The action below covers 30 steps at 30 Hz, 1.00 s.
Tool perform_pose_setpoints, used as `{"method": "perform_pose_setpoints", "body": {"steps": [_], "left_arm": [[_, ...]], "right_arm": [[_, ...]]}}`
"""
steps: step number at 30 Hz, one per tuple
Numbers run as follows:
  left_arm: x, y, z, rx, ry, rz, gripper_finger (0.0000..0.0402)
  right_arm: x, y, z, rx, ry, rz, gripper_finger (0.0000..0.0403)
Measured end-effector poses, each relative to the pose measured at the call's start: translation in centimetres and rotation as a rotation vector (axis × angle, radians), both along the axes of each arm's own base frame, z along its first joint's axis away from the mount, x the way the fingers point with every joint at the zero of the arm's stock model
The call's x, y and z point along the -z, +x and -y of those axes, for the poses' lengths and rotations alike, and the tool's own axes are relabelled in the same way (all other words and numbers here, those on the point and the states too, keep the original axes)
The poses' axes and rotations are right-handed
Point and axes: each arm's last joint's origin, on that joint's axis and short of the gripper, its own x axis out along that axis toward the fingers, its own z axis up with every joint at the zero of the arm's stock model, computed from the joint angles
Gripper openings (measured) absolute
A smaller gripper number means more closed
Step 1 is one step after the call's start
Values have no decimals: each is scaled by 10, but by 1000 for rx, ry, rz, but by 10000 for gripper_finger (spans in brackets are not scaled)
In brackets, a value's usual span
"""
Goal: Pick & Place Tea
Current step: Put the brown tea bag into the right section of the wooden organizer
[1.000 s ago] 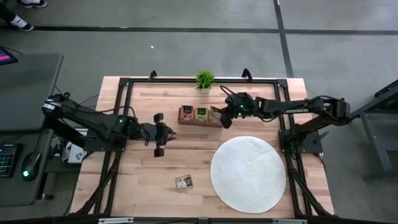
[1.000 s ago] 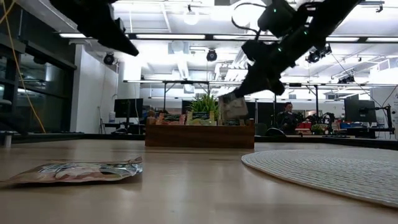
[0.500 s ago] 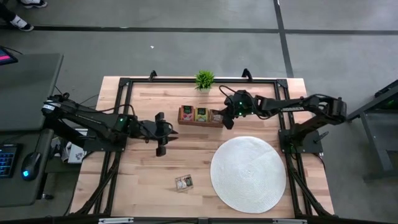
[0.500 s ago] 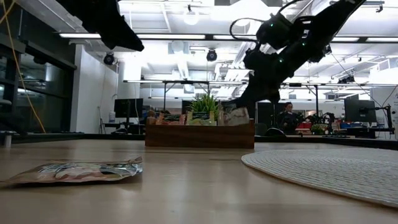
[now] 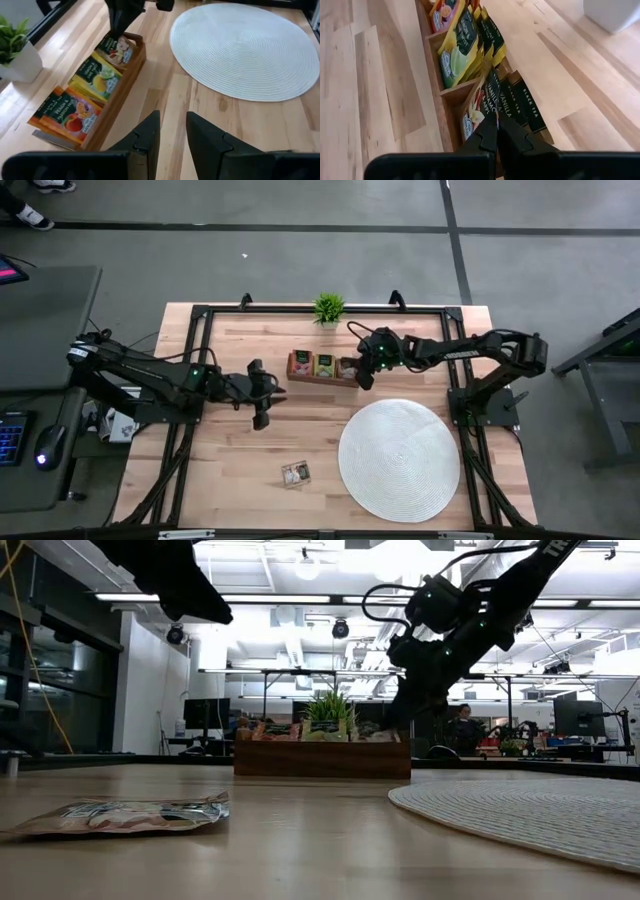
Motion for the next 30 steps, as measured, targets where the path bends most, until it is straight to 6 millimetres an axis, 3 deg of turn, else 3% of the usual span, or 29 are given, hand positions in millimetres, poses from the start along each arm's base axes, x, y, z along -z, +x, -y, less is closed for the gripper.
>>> {"method": "perform_pose_setpoints", "body": {"steps": [12, 24, 30], "left_arm": [[1, -1, -1, -23, -3, -6, 92], [4, -3, -1, -26, 8, -41, 92], [8, -6, -1, -20, -13, -93, 92]], "right_arm": [[0, 0, 1, -29, -36, -8, 7], [-7, 4, 2, -45, -36, 40, 141], [-21, 12, 5, -62, -37, 70, 177]]}}
